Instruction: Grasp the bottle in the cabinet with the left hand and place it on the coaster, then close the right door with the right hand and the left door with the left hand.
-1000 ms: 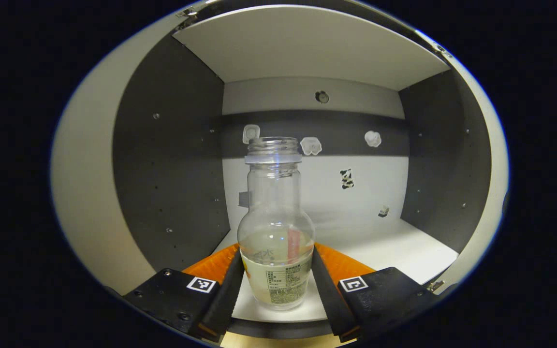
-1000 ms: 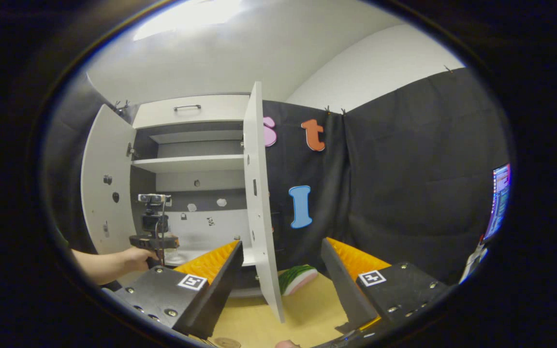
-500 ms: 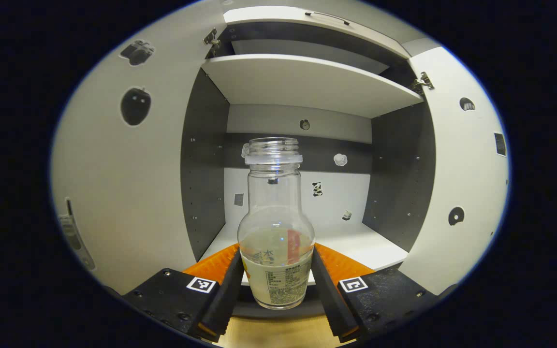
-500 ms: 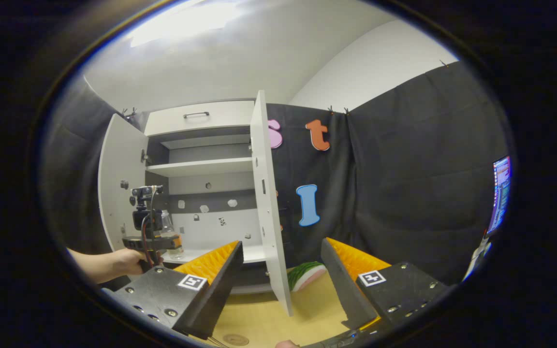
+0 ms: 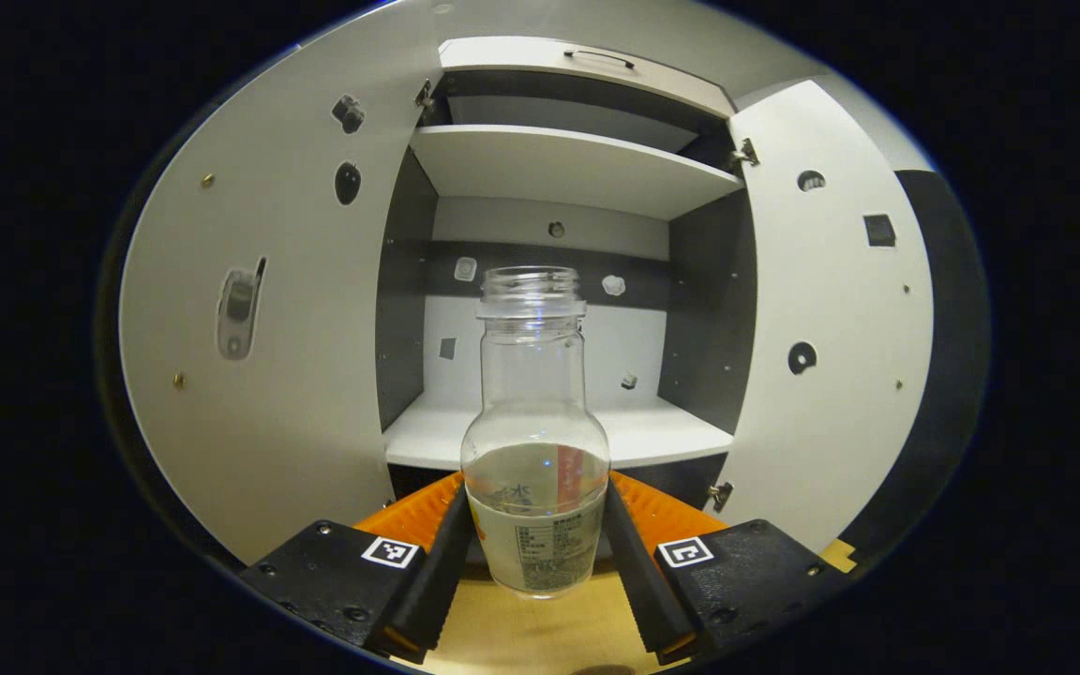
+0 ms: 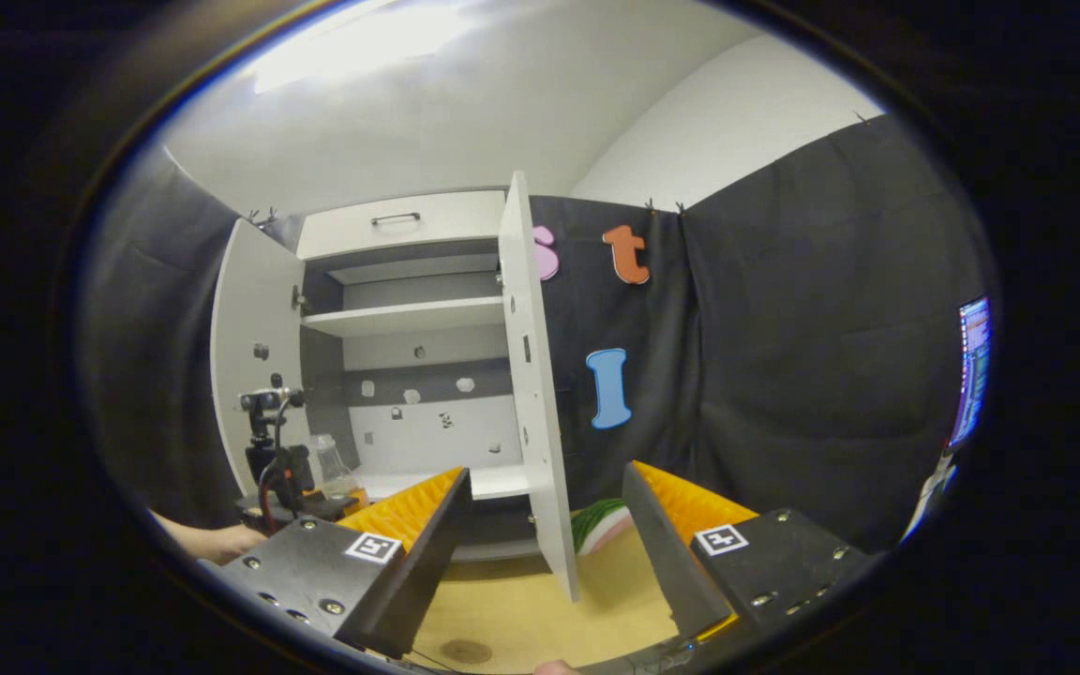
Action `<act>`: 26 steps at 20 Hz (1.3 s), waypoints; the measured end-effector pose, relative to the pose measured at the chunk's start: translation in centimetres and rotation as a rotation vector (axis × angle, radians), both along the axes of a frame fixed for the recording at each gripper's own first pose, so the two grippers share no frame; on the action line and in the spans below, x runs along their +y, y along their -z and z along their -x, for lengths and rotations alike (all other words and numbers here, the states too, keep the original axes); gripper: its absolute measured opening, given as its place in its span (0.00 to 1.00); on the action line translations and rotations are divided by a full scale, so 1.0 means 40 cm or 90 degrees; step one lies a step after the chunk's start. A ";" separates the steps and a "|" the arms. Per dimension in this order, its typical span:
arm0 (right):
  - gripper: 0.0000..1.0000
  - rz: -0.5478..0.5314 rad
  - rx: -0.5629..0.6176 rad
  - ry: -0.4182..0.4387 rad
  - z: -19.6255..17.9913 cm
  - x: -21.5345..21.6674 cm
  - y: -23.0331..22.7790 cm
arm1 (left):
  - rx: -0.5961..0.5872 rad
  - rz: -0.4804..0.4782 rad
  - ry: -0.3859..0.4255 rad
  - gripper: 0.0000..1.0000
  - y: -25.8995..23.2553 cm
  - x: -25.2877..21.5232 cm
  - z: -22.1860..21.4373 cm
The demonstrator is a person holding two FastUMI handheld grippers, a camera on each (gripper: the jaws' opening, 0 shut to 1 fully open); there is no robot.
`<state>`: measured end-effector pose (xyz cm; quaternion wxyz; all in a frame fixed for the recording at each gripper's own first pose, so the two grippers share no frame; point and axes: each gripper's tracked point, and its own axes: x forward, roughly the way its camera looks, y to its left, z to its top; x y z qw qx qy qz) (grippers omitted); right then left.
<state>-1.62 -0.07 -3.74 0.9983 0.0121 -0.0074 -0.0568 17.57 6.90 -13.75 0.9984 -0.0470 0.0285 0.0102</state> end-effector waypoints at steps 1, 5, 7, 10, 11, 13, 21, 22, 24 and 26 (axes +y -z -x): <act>0.98 0.001 0.004 0.002 -0.006 -0.003 0.003 | 0.000 -0.002 0.010 0.78 0.024 -0.017 0.016; 0.98 -0.012 -0.004 -0.015 -0.032 0.013 0.013 | 0.017 0.001 0.048 0.78 0.165 -0.081 0.085; 0.98 -0.015 -0.009 -0.032 -0.048 0.022 0.019 | 0.031 -0.030 0.065 0.78 0.259 -0.106 0.119; 0.98 0.004 -0.022 -0.050 -0.064 0.032 0.027 | 0.055 -0.032 0.111 0.78 0.392 -0.158 0.160; 0.98 0.013 -0.015 -0.057 -0.075 0.037 0.048 | 0.071 -0.035 0.124 0.78 0.440 -0.175 0.167; 0.98 -0.003 0.018 -0.071 -0.097 0.049 0.107 | 0.101 -0.054 0.131 0.78 0.523 -0.182 0.177; 0.98 -0.017 0.097 -0.073 -0.183 0.070 0.187 | 0.068 -0.044 0.212 0.78 0.634 -0.320 0.215; 0.98 -0.006 0.107 -0.069 -0.186 0.063 0.197 | 0.069 -0.050 0.215 0.78 0.648 -0.325 0.223; 0.98 -0.001 0.120 -0.060 -0.182 0.049 0.212 | 0.072 -0.060 0.228 0.79 0.675 -0.332 0.244; 0.98 -0.011 0.128 -0.052 -0.175 0.037 0.230 | 0.066 -0.077 0.239 0.79 0.694 -0.327 0.256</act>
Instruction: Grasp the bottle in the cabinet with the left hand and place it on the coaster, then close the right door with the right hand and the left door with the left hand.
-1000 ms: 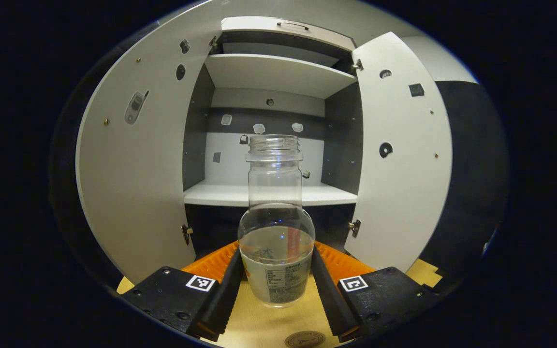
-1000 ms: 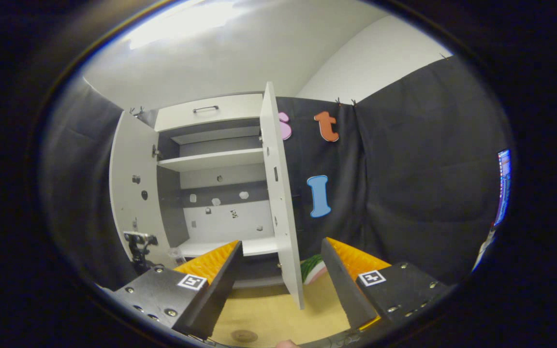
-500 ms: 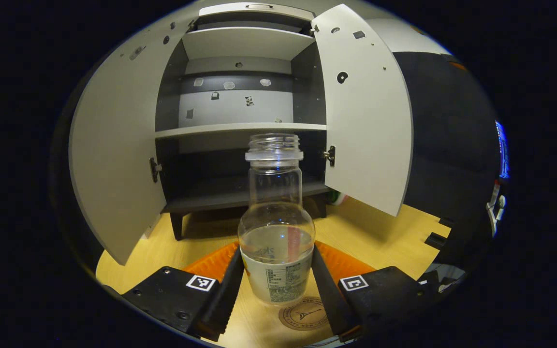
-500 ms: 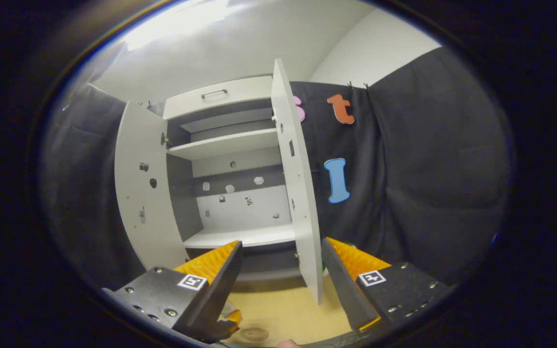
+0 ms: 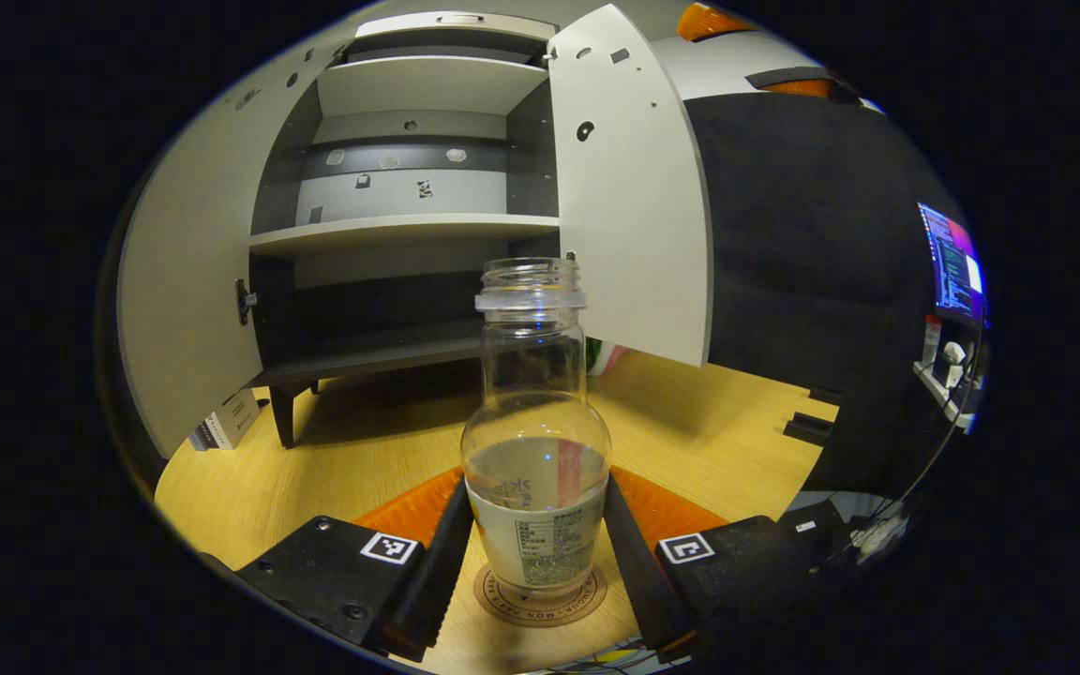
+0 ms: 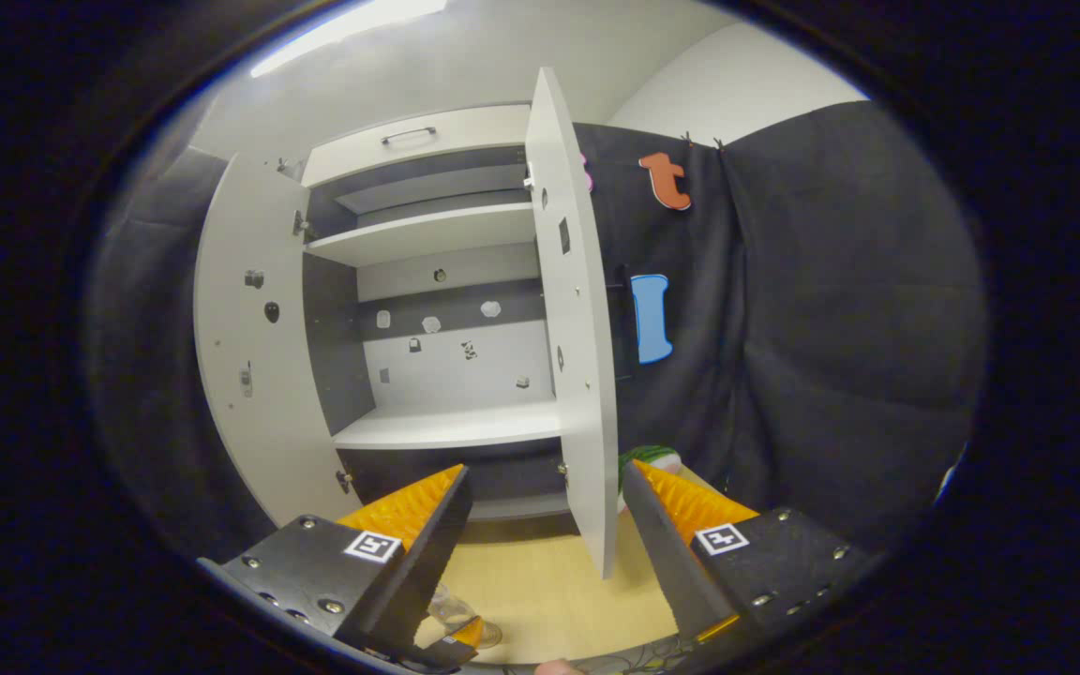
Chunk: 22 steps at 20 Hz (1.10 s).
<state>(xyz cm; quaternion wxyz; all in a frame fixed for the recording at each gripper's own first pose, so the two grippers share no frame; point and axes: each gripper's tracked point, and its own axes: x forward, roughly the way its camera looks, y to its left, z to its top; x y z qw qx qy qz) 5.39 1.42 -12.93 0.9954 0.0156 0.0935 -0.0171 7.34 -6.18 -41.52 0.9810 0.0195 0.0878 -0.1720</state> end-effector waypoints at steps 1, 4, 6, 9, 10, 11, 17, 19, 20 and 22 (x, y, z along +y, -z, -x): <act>0.98 -0.005 0.005 0.009 0.008 -0.012 0.011 | 0.008 -0.005 0.008 0.78 0.020 -0.001 0.005; 0.98 -0.023 0.003 0.029 0.039 -0.036 0.023 | 0.010 -0.022 0.030 0.79 0.051 -0.009 0.010; 0.98 -0.029 0.009 0.034 0.067 -0.047 0.038 | 0.007 -0.033 0.038 0.80 0.057 -0.011 0.004; 0.98 -0.029 0.017 0.046 0.100 -0.077 0.052 | 0.018 -0.054 0.046 0.81 0.071 -0.001 -0.003; 0.98 -0.027 0.019 0.051 0.107 -0.087 0.052 | 0.016 -0.050 0.051 0.82 0.063 -0.002 -0.004; 0.99 -0.027 0.016 0.057 0.115 -0.098 0.050 | 0.016 -0.040 0.060 0.82 0.054 -0.007 -0.003; 0.98 -0.045 0.010 0.082 0.162 -0.144 0.041 | 0.027 -0.029 0.079 0.91 0.038 -0.009 0.021; 0.98 -0.048 0.002 0.088 0.179 -0.156 0.033 | 0.010 -0.043 0.077 0.91 0.028 -0.007 0.022; 0.98 -0.052 0.002 0.091 0.187 -0.160 0.032 | 0.010 -0.050 0.078 0.91 0.030 -0.005 0.022; 0.98 -0.053 0.006 0.093 0.200 -0.164 0.038 | 0.008 -0.056 0.068 0.92 0.023 0.003 0.026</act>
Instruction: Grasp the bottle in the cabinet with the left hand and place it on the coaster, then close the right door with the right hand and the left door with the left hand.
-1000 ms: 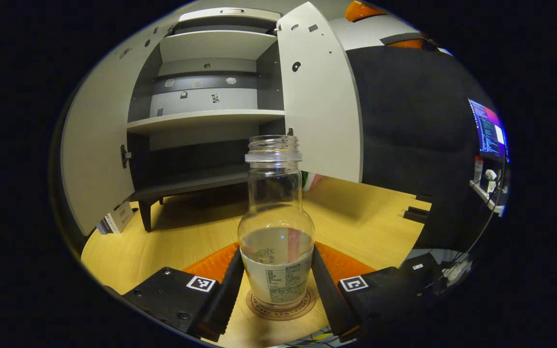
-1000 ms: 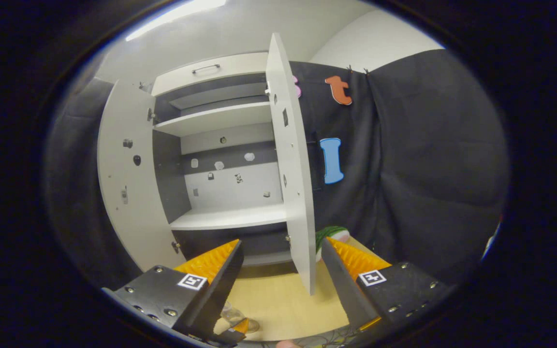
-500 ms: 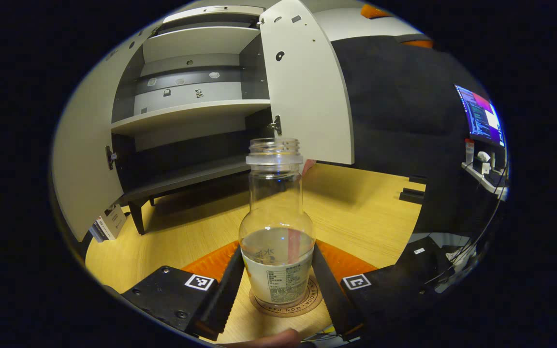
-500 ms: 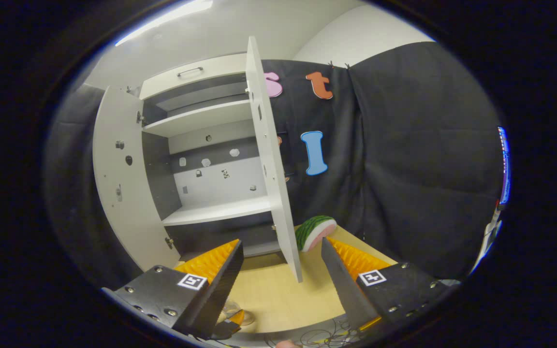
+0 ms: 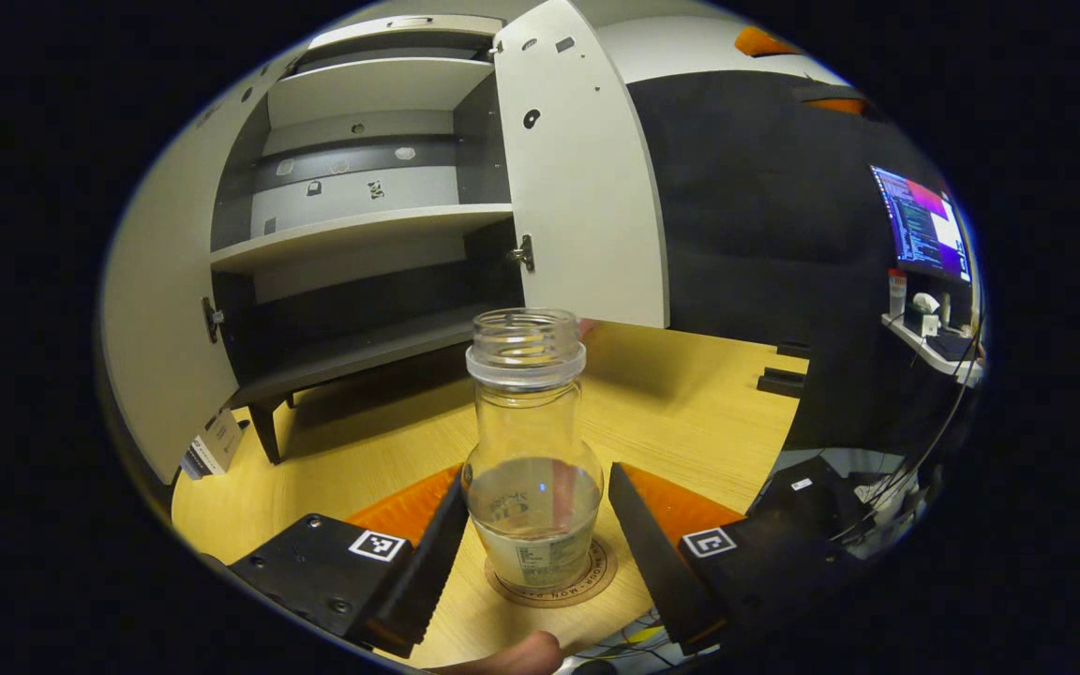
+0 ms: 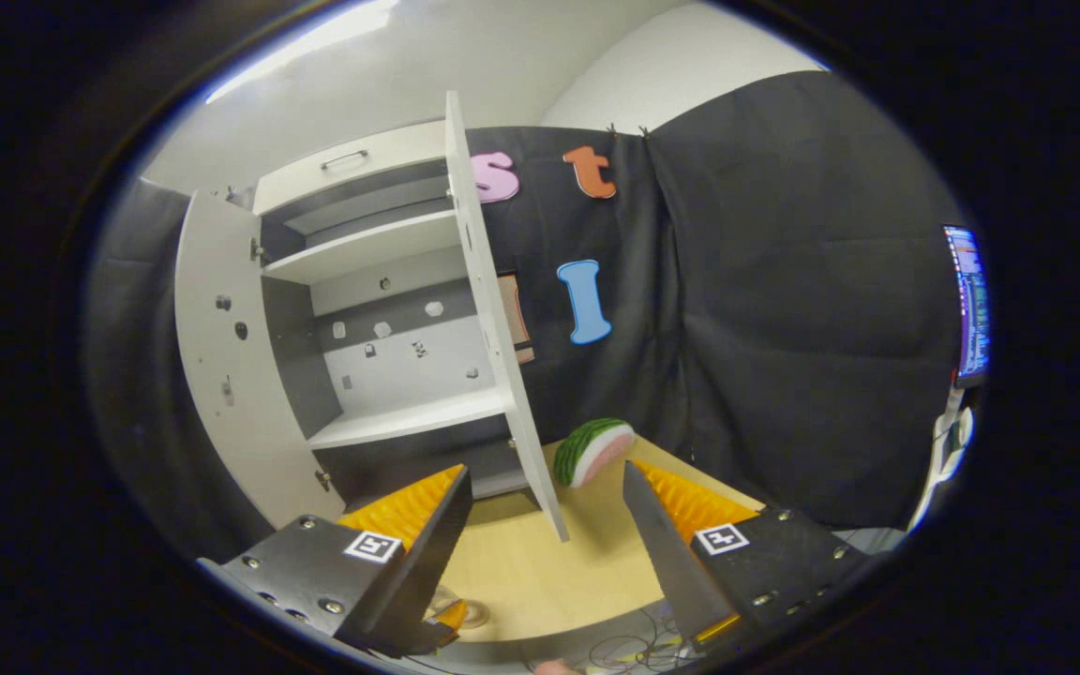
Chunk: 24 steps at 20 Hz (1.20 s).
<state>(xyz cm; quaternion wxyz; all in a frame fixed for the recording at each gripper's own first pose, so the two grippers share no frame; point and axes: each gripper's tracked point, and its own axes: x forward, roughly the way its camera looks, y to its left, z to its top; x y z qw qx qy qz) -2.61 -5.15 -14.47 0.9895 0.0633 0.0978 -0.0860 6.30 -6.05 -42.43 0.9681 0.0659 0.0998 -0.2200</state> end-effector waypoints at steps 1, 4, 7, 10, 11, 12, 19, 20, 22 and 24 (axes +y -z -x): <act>0.98 0.005 0.003 0.003 0.007 -0.007 0.003 | -0.002 0.000 -0.004 0.93 -0.007 0.004 0.004; 0.98 0.020 0.004 0.009 0.010 -0.028 -0.006 | -0.027 0.009 -0.008 0.98 -0.060 0.007 0.008; 0.98 0.021 -0.010 0.020 0.001 -0.049 -0.030 | -0.004 0.015 -0.006 0.98 -0.094 0.011 0.025; 0.98 0.020 -0.040 0.008 -0.022 -0.065 -0.062 | -0.025 0.017 -0.001 0.99 -0.196 0.024 0.054; 0.98 0.020 -0.045 0.008 -0.031 -0.076 -0.065 | -0.041 0.007 0.000 0.98 -0.242 0.031 0.065; 0.98 0.023 -0.049 0.011 -0.044 -0.093 -0.072 | -0.071 0.005 -0.002 0.98 -0.300 0.043 0.070; 0.98 0.070 -0.088 -0.034 -0.208 -0.148 -0.151 | -0.100 0.063 -0.036 0.98 -0.652 0.099 0.079; 0.98 0.077 -0.091 -0.051 -0.244 -0.145 -0.160 | -0.110 0.067 -0.048 0.98 -0.705 0.125 0.068; 0.98 0.099 -0.090 -0.070 -0.327 -0.163 -0.186 | -0.141 0.064 -0.067 0.98 -0.808 0.161 0.056; 0.98 0.109 -0.095 -0.081 -0.407 -0.190 -0.224 | -0.177 0.066 -0.088 0.98 -0.907 0.202 0.045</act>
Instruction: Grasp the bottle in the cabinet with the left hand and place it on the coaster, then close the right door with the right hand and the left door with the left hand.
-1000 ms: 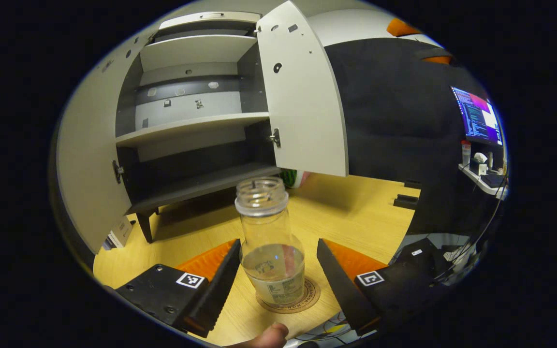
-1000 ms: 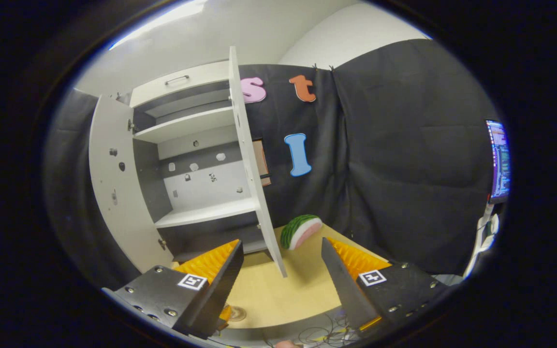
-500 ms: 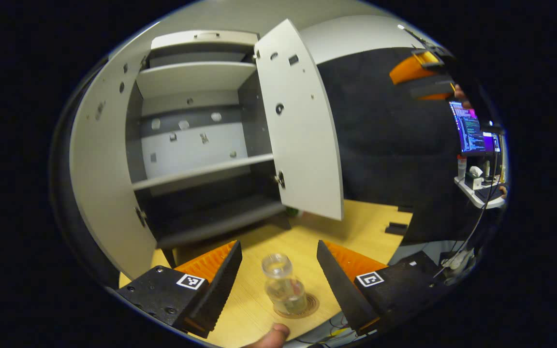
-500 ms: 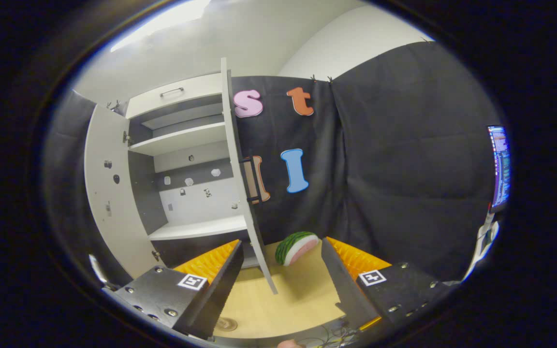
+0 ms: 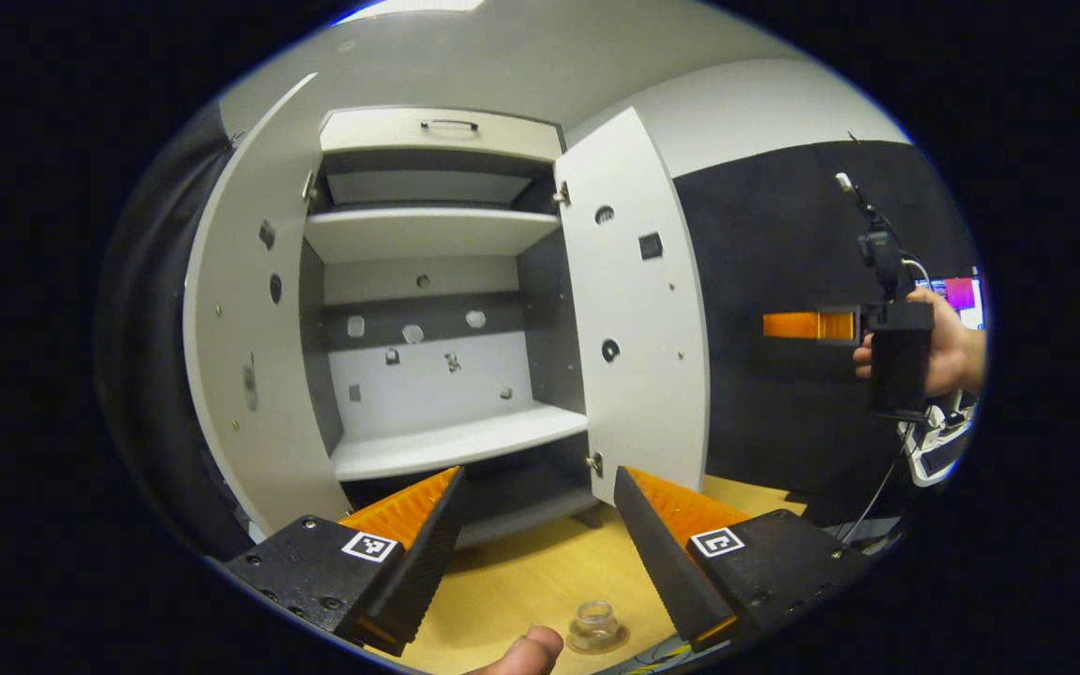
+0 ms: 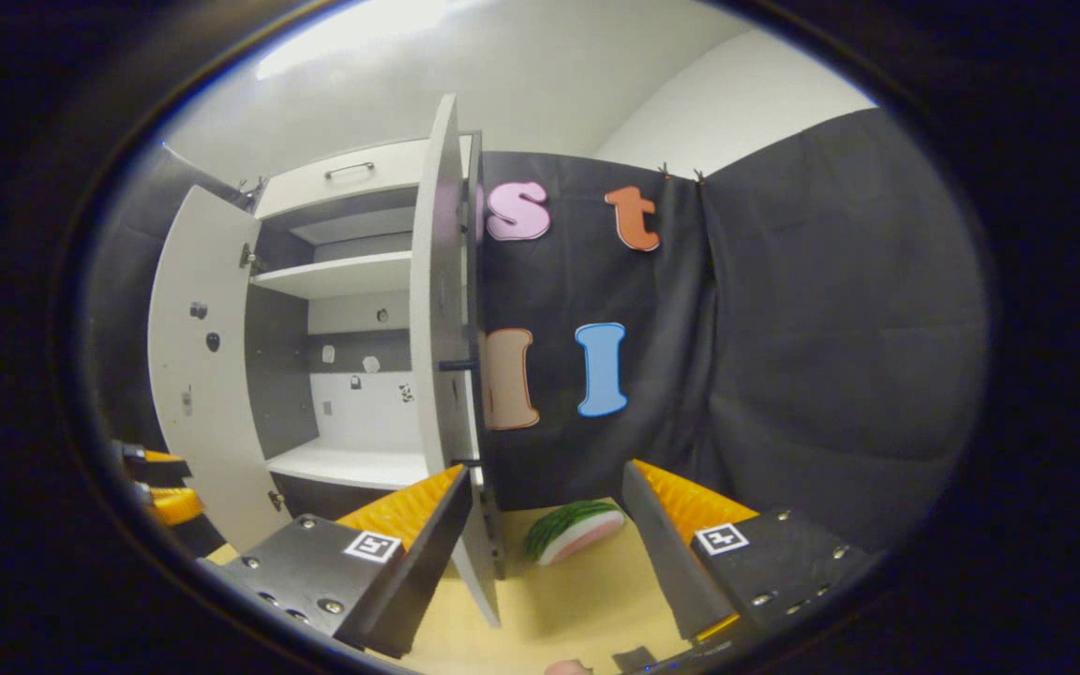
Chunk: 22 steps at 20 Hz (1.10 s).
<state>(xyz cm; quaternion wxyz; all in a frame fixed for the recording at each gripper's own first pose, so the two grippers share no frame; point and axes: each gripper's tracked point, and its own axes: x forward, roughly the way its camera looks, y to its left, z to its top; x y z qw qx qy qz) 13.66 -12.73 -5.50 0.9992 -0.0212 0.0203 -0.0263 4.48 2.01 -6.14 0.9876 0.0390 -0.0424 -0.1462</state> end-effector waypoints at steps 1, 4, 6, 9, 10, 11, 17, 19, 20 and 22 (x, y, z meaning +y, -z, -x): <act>0.98 -0.003 -0.008 0.010 -0.043 -0.033 -0.027 | -0.011 0.005 -0.007 0.98 -0.046 0.020 -0.004; 0.98 -0.028 -0.021 0.063 -0.154 -0.139 -0.098 | -0.006 0.031 -0.010 0.98 -0.117 0.056 -0.005; 0.98 -0.046 -0.014 0.084 -0.215 -0.172 -0.129 | 0.012 0.044 -0.018 0.98 -0.134 0.092 -0.005; 0.98 -0.042 0.014 0.069 -0.294 -0.156 -0.154 | -0.005 0.061 -0.025 1.00 -0.170 0.127 -0.012; 0.98 -0.037 0.010 0.070 -0.317 -0.153 -0.164 | -0.013 0.049 -0.026 0.98 -0.167 0.142 -0.012; 0.98 -0.033 0.015 0.072 -0.329 -0.143 -0.166 | -0.026 0.030 -0.024 0.98 -0.172 0.148 -0.012; 0.98 -0.015 0.041 0.035 -0.388 -0.052 -0.135 | -0.083 -0.032 -0.011 0.98 -0.184 0.137 0.033; 0.89 0.026 0.050 0.037 -0.395 -0.048 -0.129 | -0.049 -0.022 -0.001 0.97 -0.151 0.129 0.052; 0.93 0.031 0.054 0.038 -0.397 -0.048 -0.130 | -0.030 -0.023 -0.011 1.00 -0.128 0.143 0.062; 0.93 0.033 0.051 0.017 -0.408 -0.025 -0.129 | -0.005 -0.019 -0.030 0.98 -0.101 0.166 0.079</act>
